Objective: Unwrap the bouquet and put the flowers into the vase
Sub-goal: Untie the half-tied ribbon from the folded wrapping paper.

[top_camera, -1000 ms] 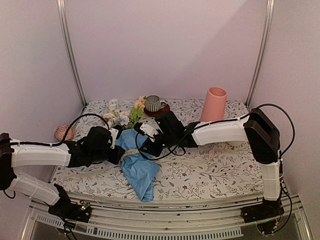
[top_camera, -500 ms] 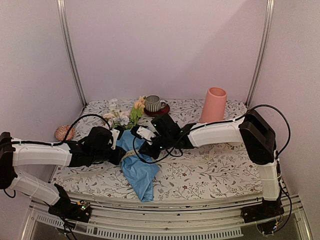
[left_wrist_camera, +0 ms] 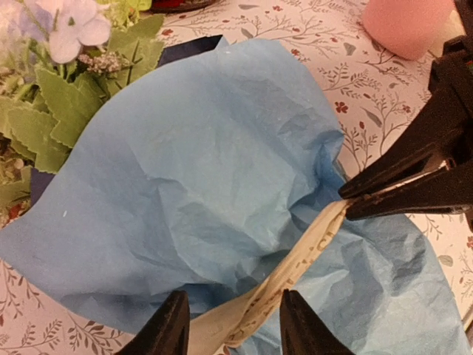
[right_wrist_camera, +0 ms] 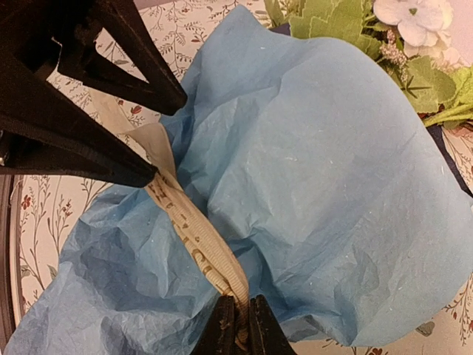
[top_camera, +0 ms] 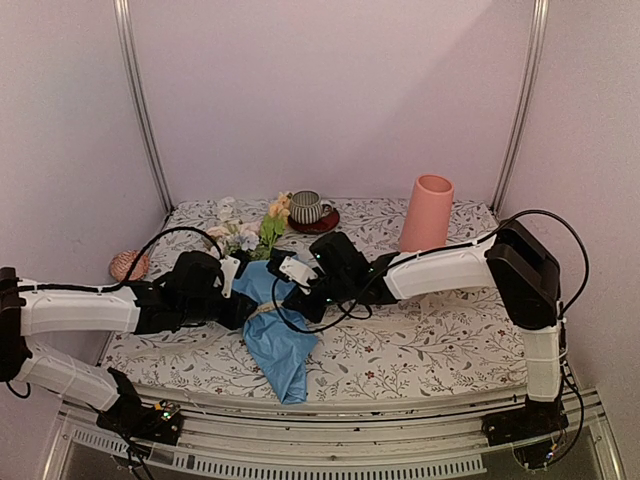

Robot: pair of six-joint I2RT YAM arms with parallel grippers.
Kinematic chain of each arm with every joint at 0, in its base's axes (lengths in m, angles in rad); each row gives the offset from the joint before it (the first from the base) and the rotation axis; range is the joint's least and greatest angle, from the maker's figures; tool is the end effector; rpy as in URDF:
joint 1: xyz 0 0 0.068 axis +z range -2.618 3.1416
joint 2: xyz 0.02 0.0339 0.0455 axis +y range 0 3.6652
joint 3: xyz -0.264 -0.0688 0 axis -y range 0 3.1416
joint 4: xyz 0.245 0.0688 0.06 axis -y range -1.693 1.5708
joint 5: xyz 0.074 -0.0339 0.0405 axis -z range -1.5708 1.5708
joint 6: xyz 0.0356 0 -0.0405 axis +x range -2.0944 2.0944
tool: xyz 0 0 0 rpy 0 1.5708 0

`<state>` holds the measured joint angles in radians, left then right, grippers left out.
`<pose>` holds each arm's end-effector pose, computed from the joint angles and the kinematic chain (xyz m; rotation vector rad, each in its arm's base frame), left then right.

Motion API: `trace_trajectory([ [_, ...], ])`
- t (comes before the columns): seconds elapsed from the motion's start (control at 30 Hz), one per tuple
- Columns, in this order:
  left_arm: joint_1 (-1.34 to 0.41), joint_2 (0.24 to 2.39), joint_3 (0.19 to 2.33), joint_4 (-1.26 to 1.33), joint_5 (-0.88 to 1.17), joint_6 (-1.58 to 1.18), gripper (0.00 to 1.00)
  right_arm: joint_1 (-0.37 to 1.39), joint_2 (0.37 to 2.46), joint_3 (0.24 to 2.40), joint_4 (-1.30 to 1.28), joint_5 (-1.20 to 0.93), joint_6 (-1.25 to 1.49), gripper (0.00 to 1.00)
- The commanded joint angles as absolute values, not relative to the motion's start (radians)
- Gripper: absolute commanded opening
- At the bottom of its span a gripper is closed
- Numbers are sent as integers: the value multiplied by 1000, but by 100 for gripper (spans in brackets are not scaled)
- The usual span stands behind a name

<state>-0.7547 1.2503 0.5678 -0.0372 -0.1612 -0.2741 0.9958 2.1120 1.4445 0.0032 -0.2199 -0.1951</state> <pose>0.1838 -0.1650 0.1841 0.4662 2.2567 -0.3516 0.2497 0.3996 0.1682 -1.3930 1.8356 0.6707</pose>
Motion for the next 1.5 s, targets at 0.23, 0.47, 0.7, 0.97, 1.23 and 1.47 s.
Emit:
trace_trajectory([
  [0.23, -746, 1249, 604, 20, -12, -237, 43, 1003, 2056, 1422, 70, -238, -177, 9],
  [0.47, -733, 1294, 628, 32, 11, -231, 40, 1003, 2054, 1423, 71, -241, -178, 9],
  [0.7, -719, 1350, 640, 45, 35, -236, 40, 1003, 2052, 1418, 72, -244, -178, 9],
  [0.97, -643, 1333, 610, 93, 198, -222, 48, 1003, 2056, 1417, 78, -242, -179, 9],
  [1.23, -546, 1338, 585, 126, 377, -221, 43, 1003, 2056, 1417, 84, -246, -183, 9],
  [1.47, -531, 1370, 591, 141, 422, -202, 42, 1003, 2056, 1416, 84, -249, -185, 9],
])
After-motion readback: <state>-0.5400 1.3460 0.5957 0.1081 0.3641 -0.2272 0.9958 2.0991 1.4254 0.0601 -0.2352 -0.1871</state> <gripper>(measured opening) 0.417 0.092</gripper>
